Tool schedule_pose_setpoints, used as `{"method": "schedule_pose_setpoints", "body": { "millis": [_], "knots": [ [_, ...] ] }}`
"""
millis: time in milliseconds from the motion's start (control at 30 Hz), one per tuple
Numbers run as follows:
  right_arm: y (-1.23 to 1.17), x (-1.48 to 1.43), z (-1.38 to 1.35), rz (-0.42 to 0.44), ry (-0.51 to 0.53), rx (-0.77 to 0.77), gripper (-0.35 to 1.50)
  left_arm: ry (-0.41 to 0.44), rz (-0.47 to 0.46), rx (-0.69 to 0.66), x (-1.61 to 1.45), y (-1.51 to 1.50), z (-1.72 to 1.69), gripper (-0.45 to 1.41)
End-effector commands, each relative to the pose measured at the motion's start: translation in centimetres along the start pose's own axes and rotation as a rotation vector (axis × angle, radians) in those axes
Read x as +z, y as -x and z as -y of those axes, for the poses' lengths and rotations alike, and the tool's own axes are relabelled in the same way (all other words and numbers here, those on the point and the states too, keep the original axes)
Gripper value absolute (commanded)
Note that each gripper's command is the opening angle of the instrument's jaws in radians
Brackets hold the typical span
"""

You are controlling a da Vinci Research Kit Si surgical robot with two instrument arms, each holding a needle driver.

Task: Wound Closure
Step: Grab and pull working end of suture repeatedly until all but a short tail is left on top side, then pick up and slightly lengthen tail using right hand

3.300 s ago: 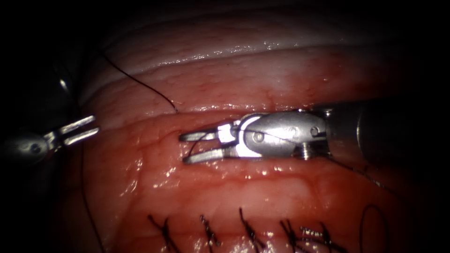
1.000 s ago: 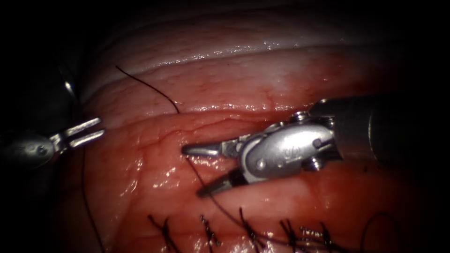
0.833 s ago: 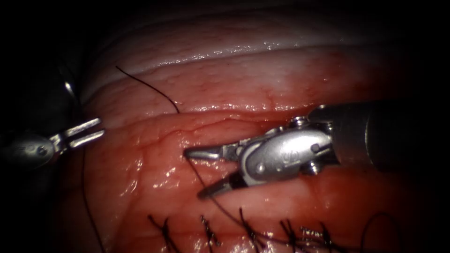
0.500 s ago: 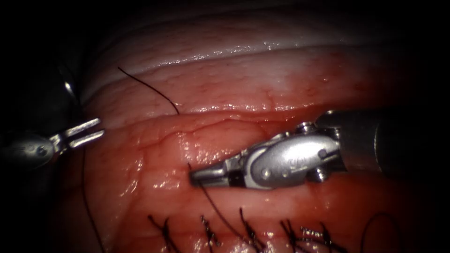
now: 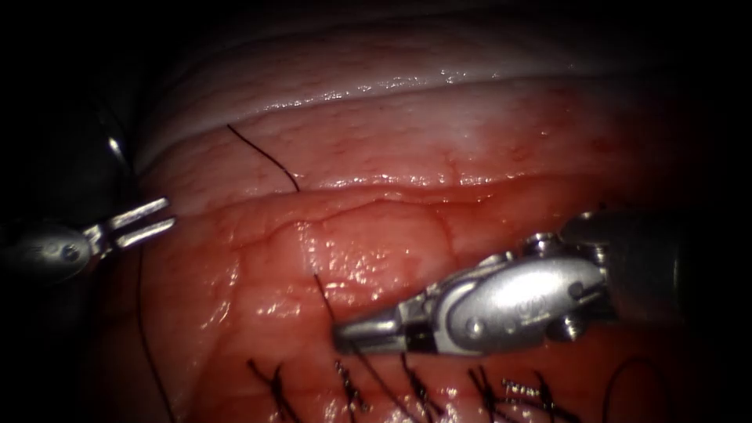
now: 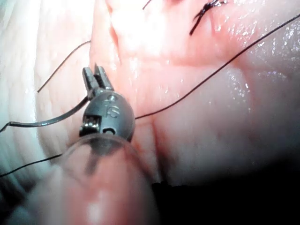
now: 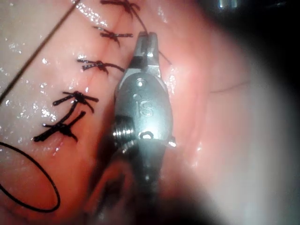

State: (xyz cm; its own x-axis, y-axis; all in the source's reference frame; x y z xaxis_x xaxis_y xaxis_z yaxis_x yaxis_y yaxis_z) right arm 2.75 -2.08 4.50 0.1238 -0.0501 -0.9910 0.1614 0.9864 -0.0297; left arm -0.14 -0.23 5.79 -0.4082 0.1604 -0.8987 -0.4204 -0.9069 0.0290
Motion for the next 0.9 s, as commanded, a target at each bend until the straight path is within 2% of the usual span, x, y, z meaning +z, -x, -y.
{"method": "schedule_pose_setpoints", "body": {
  "millis": [33, 233, 267, 367, 400, 533, 600, 633, 733, 767, 833, 900],
  "knots": [
    [0.00, 0.08, 0.00, -0.018, -0.016, 0.002, -0.35, 0.000, -0.001, 0.001, 0.07, 0.04, -0.02, -0.45],
    [-0.07, 0.03, 0.01, -0.018, -0.044, 0.002, -0.35, 0.000, -0.001, 0.001, 0.07, 0.03, -0.02, -0.45],
    [-0.07, 0.01, -0.01, -0.017, -0.045, 0.023, -0.25, 0.000, -0.001, 0.001, 0.07, 0.03, -0.03, -0.45],
    [-0.06, -0.11, -0.17, 0.004, -0.027, 0.056, 0.54, -0.001, 0.000, 0.001, 0.07, 0.03, -0.03, -0.45],
    [-0.06, -0.15, -0.23, 0.028, -0.006, 0.068, 0.71, -0.001, 0.000, 0.001, 0.06, 0.03, -0.03, -0.45],
    [-0.05, -0.37, -0.53, 0.112, 0.062, 0.115, 1.01, -0.001, -0.001, 0.001, 0.07, 0.03, -0.03, -0.45],
    [-0.05, -0.45, -0.66, 0.141, 0.081, 0.106, 1.36, -0.001, -0.001, 0.001, 0.07, 0.03, -0.03, -0.45],
    [-0.04, -0.48, -0.70, 0.153, 0.089, 0.108, 1.45, -0.001, -0.001, 0.001, 0.07, 0.03, -0.03, -0.45],
    [0.01, -0.56, -0.84, 0.219, 0.073, 0.127, 1.46, -0.001, -0.001, 0.001, 0.07, 0.03, -0.03, -0.45],
    [0.04, -0.58, -0.89, 0.248, 0.054, 0.132, 1.40, -0.001, -0.001, 0.001, 0.07, 0.03, -0.03, -0.45],
    [0.09, -0.59, -0.97, 0.287, 0.043, 0.181, 1.13, -0.001, -0.001, 0.001, 0.08, 0.03, -0.03, -0.45],
    [0.16, -0.56, -1.05, 0.354, 0.106, 0.291, 0.88, -0.001, -0.001, 0.001, 0.08, 0.03, -0.03, -0.45]
  ]
}}
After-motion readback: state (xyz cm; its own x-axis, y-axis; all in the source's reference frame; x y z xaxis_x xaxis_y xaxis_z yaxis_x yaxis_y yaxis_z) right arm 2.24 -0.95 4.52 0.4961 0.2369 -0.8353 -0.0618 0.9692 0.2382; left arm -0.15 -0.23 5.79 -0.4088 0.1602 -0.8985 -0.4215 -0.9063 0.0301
